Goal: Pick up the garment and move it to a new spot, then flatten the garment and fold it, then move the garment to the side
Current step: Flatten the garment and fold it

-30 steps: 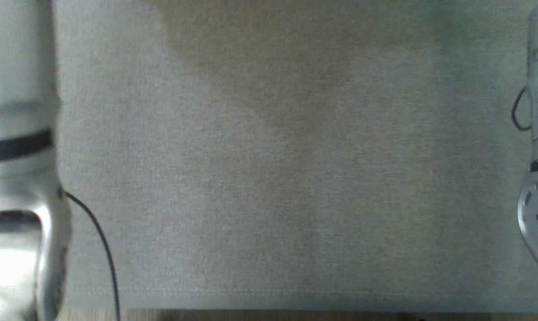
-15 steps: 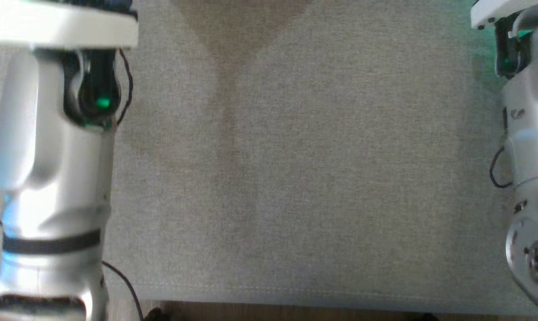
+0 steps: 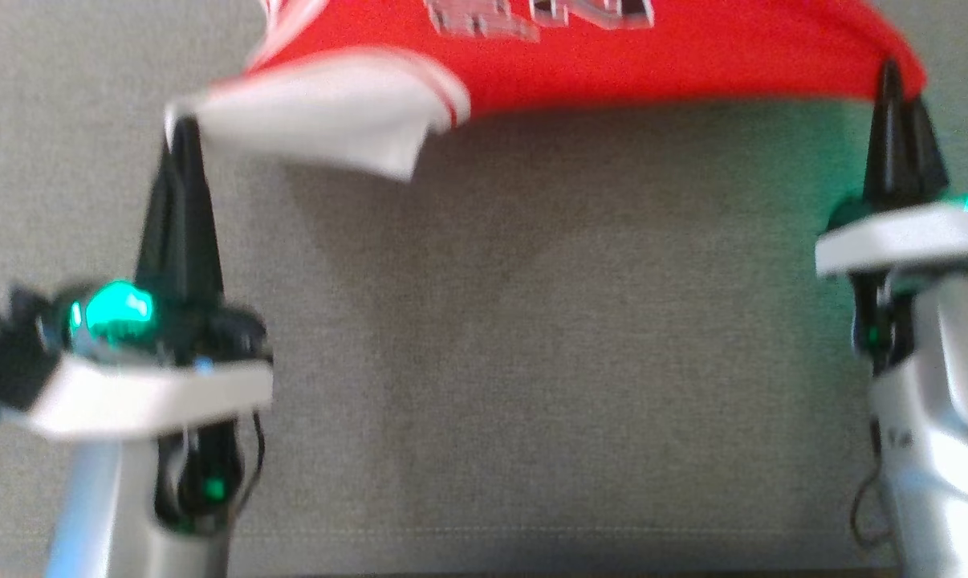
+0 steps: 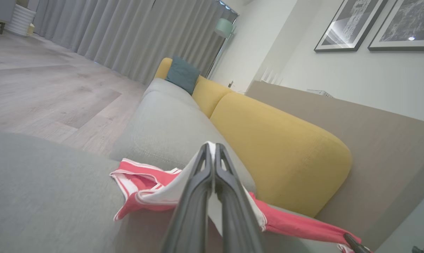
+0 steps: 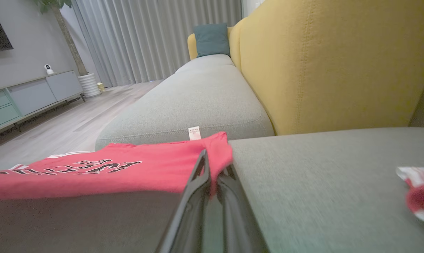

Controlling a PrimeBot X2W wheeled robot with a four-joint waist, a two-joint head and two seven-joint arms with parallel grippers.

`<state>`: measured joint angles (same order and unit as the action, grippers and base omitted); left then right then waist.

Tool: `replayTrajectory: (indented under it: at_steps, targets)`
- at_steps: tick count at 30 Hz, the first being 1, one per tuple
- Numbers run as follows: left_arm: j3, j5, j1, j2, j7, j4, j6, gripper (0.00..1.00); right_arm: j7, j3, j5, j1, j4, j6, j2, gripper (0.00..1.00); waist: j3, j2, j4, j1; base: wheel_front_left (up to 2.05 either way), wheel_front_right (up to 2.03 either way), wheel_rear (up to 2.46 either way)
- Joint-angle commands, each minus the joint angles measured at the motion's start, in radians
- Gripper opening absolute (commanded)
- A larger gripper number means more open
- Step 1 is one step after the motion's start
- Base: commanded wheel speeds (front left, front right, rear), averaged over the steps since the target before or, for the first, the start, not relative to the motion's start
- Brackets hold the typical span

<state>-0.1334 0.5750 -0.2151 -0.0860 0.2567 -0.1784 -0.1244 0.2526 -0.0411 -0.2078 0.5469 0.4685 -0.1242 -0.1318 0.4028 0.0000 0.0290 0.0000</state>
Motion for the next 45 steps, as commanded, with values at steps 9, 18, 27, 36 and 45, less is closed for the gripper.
replayTrajectory:
  at_steps: [9,18,27,36,45]
  targets:
    - [0.023,-0.06,0.297,0.013,0.005,-0.159,-0.002,0.0,-0.062,-0.002,-0.033,-0.325,-0.261,-0.007,0.044,0.0,-0.193,0.0,-0.031,0.0,0.0,0.0,0.0]
    - [0.02,-0.09,0.544,0.027,0.005,-0.335,0.046,0.0,-0.2,-0.025,-0.027,-0.556,-0.48,-0.007,0.07,0.0,-0.278,0.0,-0.048,0.0,0.0,0.0,0.0]
    - [-0.003,-0.05,0.58,0.03,0.005,-0.27,0.051,0.0,-0.249,-0.05,-0.043,-0.602,-0.456,-0.007,0.08,0.0,-0.256,0.0,-0.053,0.0,0.0,0.0,0.0]
    - [0.0,-0.016,0.5,0.032,0.005,-0.161,0.03,0.0,-0.225,-0.037,-0.048,-0.54,-0.351,-0.007,0.081,0.0,-0.202,0.0,-0.053,0.0,0.0,0.0,0.0]
    - [0.015,0.054,0.295,0.035,0.005,-0.025,0.012,0.0,-0.2,-0.024,-0.057,-0.431,-0.259,-0.007,0.081,0.0,-0.143,0.0,-0.049,0.0,0.0,0.0,0.0]
